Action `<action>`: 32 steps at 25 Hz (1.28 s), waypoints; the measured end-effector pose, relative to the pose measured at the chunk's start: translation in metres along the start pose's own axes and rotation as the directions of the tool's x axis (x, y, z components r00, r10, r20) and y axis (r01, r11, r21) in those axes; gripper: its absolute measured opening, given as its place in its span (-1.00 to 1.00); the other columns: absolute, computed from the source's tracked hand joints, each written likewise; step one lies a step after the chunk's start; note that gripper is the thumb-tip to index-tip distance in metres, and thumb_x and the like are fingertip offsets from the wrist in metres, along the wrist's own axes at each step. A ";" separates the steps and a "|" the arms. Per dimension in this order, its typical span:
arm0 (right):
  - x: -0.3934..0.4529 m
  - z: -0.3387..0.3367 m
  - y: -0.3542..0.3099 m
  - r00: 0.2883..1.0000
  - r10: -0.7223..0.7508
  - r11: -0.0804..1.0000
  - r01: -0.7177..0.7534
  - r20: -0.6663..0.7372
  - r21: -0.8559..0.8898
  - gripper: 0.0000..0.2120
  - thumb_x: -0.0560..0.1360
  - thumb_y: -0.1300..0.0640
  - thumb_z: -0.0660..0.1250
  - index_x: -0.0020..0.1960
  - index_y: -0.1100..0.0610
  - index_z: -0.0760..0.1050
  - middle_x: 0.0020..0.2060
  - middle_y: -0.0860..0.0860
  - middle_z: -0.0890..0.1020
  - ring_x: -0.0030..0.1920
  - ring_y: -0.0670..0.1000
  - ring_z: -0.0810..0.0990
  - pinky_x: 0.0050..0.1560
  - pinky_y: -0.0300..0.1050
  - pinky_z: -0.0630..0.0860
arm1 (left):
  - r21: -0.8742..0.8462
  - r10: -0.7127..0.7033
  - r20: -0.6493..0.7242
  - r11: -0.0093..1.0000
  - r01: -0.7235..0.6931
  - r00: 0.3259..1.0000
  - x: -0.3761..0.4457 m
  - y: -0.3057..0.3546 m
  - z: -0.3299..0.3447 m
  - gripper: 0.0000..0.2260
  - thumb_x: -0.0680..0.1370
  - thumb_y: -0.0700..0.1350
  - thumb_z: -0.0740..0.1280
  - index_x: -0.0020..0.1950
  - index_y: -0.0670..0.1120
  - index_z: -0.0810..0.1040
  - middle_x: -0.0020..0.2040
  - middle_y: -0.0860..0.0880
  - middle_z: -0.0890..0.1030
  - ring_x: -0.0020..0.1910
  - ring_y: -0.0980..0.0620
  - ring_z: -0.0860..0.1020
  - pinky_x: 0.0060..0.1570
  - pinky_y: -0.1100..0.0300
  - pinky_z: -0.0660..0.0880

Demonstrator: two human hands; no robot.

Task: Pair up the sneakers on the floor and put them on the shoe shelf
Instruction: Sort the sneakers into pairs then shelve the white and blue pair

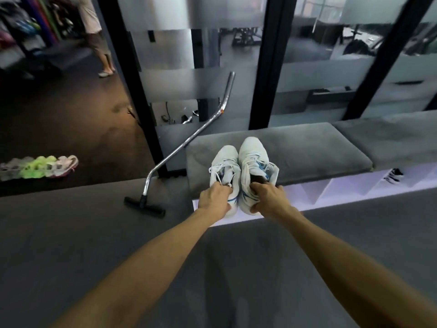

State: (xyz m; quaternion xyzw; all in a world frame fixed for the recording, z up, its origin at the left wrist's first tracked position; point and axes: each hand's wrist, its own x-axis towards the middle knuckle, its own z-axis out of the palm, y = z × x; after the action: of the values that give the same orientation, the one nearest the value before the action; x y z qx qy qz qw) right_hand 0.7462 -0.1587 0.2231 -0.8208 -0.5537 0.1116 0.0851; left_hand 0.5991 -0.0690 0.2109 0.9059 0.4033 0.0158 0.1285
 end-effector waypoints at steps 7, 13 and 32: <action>0.096 -0.051 0.010 0.970 -0.241 0.971 0.241 -0.018 -0.006 -0.57 0.31 0.08 0.50 0.13 0.04 0.45 0.11 0.01 0.57 0.20 0.15 0.50 0.08 0.03 0.30 | -0.008 -0.199 -0.107 0.980 0.199 0.974 0.058 0.010 -0.045 -0.75 0.50 -0.13 0.36 0.17 -0.06 0.55 0.14 -0.15 0.48 0.06 -0.21 0.57 0.00 0.04 0.50; 0.147 -0.069 0.019 0.952 -0.306 0.951 0.306 0.012 -0.049 -0.59 0.33 0.07 0.49 0.11 0.03 0.43 0.10 0.00 0.57 0.17 0.12 0.51 0.14 0.03 0.30 | -0.023 -0.270 -0.171 0.963 0.270 0.948 0.097 0.018 -0.054 -0.70 0.49 -0.11 0.40 0.22 -0.03 0.55 0.15 -0.13 0.51 0.08 -0.21 0.58 0.03 0.00 0.52; 0.227 0.253 0.095 0.952 -0.305 0.951 0.305 0.014 -0.047 -0.57 0.33 0.11 0.47 0.16 0.05 0.45 0.14 0.03 0.57 0.18 0.17 0.50 0.16 0.05 0.31 | 0.015 -0.291 -0.194 0.954 0.299 0.937 0.170 -0.090 0.259 -0.82 0.44 -0.16 0.42 0.03 -0.04 0.58 0.04 -0.10 0.56 0.03 -0.17 0.59 -0.18 0.14 0.39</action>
State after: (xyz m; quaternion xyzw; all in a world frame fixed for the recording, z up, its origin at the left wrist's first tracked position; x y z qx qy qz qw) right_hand 0.8428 0.0209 -0.0650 -0.7269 -0.6767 0.0862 0.0794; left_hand 0.6822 0.0569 -0.0741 0.8322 0.5451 0.0737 0.0703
